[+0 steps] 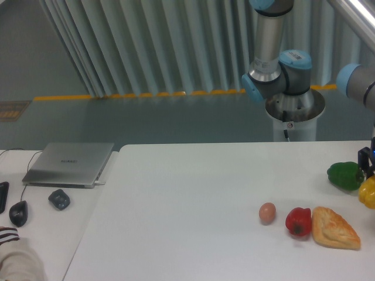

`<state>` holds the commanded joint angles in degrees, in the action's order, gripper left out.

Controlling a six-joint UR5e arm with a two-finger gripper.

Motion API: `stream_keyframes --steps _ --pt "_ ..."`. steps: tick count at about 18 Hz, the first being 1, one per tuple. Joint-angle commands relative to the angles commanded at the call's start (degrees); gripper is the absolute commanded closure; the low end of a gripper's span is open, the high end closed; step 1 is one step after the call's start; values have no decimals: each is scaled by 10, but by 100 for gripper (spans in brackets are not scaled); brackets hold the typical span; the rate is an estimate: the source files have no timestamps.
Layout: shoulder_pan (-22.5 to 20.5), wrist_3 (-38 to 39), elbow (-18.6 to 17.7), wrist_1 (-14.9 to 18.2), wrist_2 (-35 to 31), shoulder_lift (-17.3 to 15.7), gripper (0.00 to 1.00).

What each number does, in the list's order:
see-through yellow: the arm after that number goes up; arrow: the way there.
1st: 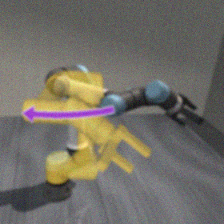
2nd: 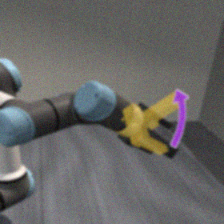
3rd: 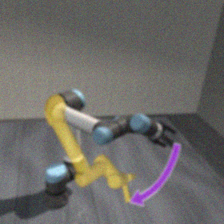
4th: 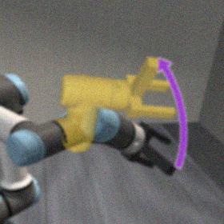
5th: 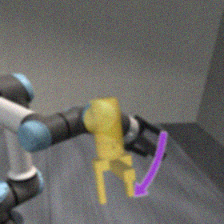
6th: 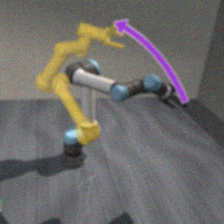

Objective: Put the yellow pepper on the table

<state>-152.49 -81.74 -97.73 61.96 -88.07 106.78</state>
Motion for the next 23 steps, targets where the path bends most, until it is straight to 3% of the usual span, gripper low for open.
stream_keyframes --steps 2,10,16,18,20,23 --pt "0 -1 -1 0 -1 1 35" --pt "39 2 0 -14 -55 18 1" --pt "38 -11 9 -14 -53 6 0" --pt "39 -9 30 -14 -47 0 0" --pt "39 -3 68 5 -48 -1 0" --pt "37 -10 104 61 -49 -3 0"
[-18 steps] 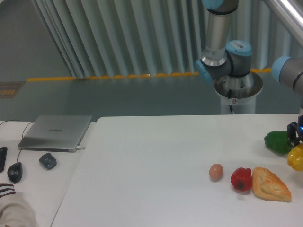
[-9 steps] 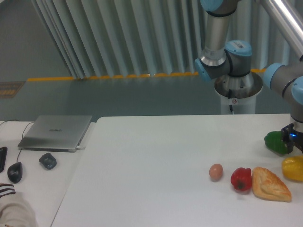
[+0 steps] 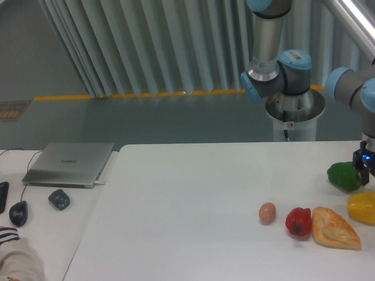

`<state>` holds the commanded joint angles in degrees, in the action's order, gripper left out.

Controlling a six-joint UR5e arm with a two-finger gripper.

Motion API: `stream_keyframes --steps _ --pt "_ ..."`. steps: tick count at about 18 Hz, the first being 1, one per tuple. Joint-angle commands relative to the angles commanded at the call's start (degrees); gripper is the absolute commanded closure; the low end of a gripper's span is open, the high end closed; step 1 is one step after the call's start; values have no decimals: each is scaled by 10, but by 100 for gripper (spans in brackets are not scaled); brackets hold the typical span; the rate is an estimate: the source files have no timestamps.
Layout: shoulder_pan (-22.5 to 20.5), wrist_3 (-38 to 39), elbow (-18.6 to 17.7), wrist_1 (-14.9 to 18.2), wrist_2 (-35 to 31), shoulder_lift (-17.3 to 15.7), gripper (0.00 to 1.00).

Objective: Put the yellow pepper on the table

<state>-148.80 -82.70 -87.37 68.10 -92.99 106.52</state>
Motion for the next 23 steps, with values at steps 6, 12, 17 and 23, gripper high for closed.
stream_keyframes --steps 6,12,17,23 --pt "-3 -124 42 70 2 -11 0" --pt "-18 -236 42 70 6 10 0" --pt "-32 -244 40 70 27 36 0" --pt "-41 -256 40 70 29 37 0"
